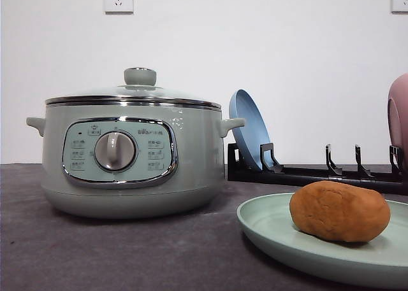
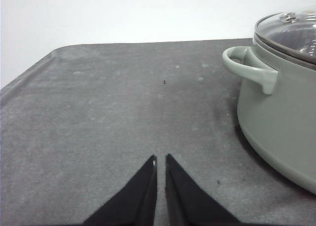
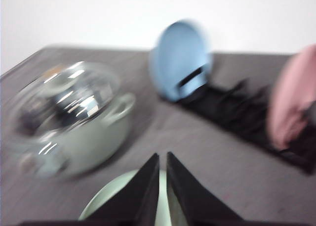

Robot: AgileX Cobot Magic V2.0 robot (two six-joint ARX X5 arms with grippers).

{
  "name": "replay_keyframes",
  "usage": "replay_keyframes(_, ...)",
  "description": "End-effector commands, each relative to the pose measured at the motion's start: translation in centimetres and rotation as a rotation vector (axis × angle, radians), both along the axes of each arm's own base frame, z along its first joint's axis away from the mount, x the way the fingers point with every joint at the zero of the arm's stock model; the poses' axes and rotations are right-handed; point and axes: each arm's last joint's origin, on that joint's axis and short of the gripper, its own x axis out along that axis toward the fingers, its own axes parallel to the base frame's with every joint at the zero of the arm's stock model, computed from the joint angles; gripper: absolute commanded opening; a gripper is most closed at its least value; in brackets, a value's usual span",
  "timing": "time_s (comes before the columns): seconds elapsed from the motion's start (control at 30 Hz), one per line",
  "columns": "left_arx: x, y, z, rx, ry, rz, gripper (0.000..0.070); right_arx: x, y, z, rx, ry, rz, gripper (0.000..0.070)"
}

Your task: Transfer potato from steamer to green plate

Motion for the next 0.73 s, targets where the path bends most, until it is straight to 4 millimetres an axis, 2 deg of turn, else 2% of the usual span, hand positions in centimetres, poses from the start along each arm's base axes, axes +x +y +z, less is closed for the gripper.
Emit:
replay_keyframes(0.0,0.1,0.0,-0.8,0.017,0.027,-0.002,0.0025,0.6,-0.2,-0.4,0.005,-0.071,-0.070,0.0015)
replay_keyframes(0.27,0.1,0.0,-0.8,0.017,0.027,-0.002,0.0025,3.1,-0.9,-5.7,0.017,-0.231,-0.225,0.0015)
replay_keyframes(0.47,0.1,0.0,-0.8,0.017,0.027,-0.002,0.0025,4.2,-1.2,-10.3,0.003,-0.218,-0.279,0.0015)
replay_keyframes(0.7,0.1,0.0,-0.8,0.017,0.027,-0.002,0.0025,5.2,-1.6,-15.5,-0.038,-0.113,-0.313,0.0013)
